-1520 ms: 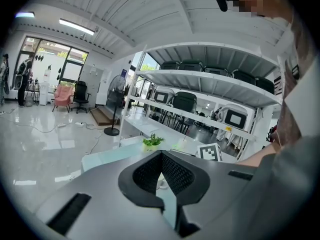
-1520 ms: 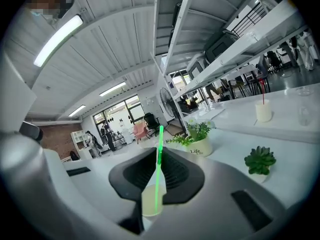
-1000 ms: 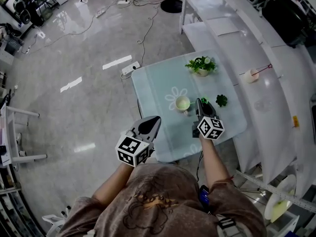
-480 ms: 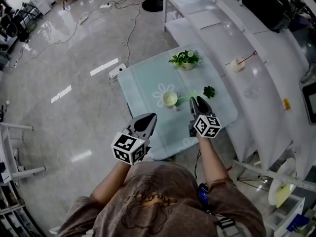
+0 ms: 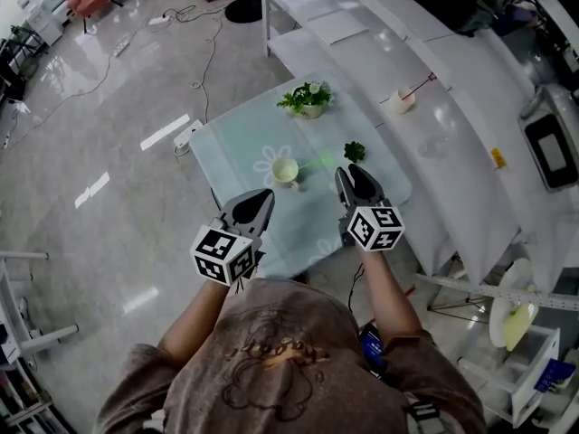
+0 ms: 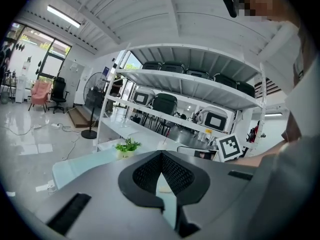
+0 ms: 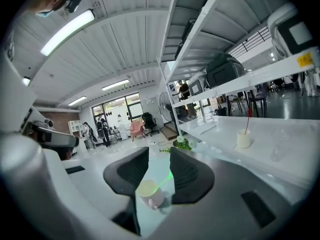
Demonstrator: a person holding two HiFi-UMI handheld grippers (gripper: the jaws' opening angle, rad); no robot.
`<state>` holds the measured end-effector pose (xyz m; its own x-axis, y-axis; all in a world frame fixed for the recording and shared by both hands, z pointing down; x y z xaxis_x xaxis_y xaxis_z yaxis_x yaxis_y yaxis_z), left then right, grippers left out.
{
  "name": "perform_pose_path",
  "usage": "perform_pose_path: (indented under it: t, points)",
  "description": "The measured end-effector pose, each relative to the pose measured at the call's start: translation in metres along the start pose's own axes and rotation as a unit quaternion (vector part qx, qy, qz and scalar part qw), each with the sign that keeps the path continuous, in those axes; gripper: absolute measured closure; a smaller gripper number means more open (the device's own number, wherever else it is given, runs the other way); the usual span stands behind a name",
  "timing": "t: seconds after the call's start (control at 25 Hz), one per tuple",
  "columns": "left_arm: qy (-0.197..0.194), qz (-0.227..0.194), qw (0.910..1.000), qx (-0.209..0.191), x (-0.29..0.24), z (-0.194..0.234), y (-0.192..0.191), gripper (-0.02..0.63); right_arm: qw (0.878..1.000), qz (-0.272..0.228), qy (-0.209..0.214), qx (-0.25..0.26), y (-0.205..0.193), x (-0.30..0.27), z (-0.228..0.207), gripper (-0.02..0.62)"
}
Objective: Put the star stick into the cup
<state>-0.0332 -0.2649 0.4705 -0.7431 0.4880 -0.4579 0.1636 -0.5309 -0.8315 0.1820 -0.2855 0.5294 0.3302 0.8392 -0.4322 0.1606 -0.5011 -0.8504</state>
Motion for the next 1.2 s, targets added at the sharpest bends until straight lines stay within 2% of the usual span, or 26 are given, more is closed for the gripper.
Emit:
perform_pose_path:
  t: [0.28, 0.52, 0.8, 1.0, 1.2]
  points:
    - [-0.002, -0.019, 0.9998, -0.008, 0.010, -0.005, 0.014, 0.588, 0.999, -0.018, 0.016, 0.035, 0.023, 0.051, 0.037, 0.486]
    - [0.012, -0.041, 0.9990, -0.010, 0.018, -0.002, 0.022, 0.588, 0.997, -0.019, 0.007, 0.079, 0.026, 0.083, 0.060, 0.508]
    - [0.023, -0.054, 0.9979, -0.028, 0.021, -0.001, 0.024, 0.588, 0.995, -0.057, -0.008, 0.077, 0.027, 0.107, 0.069, 0.562]
    - [0.024, -0.063, 0.9971, -0.034, 0.022, 0.000, 0.021, 0.588, 0.995, -0.060, -0.019, 0.080, 0.016, 0.107, 0.068, 0.594]
    - [0.036, -0.069, 0.9962, -0.038, 0.022, 0.008, 0.017, 0.588, 0.996, -0.055, -0.026, 0.064, 0.001, 0.101, 0.057, 0.594]
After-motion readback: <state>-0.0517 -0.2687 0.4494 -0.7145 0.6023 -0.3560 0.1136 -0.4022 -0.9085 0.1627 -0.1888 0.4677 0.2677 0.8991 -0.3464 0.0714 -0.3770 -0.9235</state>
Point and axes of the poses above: the fingertips, and each gripper's own axes: x backward along the fingers, z to its left, y out of its top, the point moved 3 cm from there along x, backward along the fingers, and after that the axes turned 12 degrees about z, right-handed, at the moved point
